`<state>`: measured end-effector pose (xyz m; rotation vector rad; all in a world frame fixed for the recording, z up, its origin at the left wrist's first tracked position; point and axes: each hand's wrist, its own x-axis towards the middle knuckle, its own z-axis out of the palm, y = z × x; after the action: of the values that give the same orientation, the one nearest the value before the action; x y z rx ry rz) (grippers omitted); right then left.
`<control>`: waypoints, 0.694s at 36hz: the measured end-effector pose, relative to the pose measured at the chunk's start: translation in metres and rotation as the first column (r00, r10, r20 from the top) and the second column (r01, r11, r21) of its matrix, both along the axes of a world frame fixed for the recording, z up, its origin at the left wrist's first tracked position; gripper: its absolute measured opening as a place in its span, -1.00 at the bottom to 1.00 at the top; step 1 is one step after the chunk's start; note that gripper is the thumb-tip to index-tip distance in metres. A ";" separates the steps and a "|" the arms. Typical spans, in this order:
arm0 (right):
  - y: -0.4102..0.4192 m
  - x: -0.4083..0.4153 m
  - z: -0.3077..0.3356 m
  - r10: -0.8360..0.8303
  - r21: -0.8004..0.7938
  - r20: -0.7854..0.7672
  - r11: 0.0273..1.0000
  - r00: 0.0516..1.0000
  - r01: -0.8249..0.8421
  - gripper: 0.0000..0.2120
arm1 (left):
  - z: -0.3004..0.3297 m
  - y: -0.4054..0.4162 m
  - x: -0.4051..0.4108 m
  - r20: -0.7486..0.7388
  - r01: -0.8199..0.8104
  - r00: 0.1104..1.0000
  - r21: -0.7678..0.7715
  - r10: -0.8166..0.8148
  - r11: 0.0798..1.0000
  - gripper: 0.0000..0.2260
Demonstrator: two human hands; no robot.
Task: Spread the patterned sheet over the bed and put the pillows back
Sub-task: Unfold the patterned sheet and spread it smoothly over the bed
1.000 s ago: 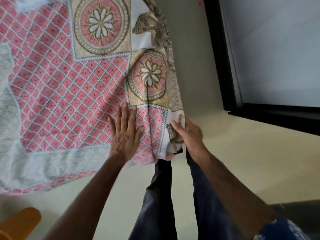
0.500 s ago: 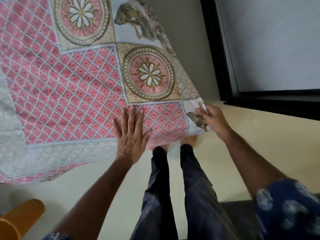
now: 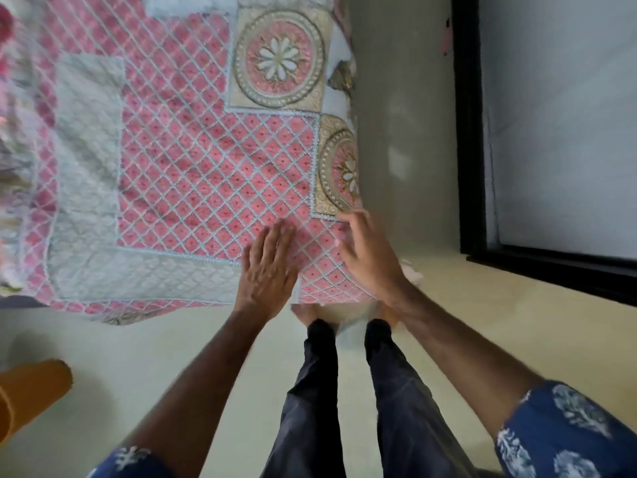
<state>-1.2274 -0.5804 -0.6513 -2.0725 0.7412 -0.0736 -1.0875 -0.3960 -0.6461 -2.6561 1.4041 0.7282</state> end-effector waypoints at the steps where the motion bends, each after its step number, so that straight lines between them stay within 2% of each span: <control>1: 0.009 0.010 0.005 0.042 -0.043 0.013 0.998 0.999 -0.042 -0.61 | 0.004 0.008 0.007 -0.001 -0.027 1.000 0.020 0.027 0.999 -0.37; 5: 0.046 0.053 0.024 0.168 -0.175 0.015 0.971 0.986 -0.163 -0.59 | 0.024 0.051 0.038 0.016 -0.144 0.990 0.075 0.144 0.987 -0.35; 11: 0.105 0.119 0.051 0.329 -0.234 -0.143 0.905 0.933 -0.355 -0.50 | 0.064 0.132 0.100 0.056 -0.270 0.961 -0.013 0.271 0.963 -0.38; 21: 0.241 0.239 0.111 0.347 -0.309 -0.323 0.840 0.880 -0.445 -0.45 | 0.136 0.306 0.219 0.070 -0.251 0.963 -0.129 0.261 0.959 -0.40; 25: 0.298 0.290 0.129 0.320 -0.299 -0.329 0.857 0.889 -0.419 -0.46 | 0.167 0.382 0.274 0.120 -0.224 0.963 -0.140 0.241 0.964 -0.41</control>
<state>-0.9371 -0.2821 -0.5220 -2.5861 0.4906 0.3200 -0.8139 -0.0140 -0.4794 -2.9397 1.1534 0.4754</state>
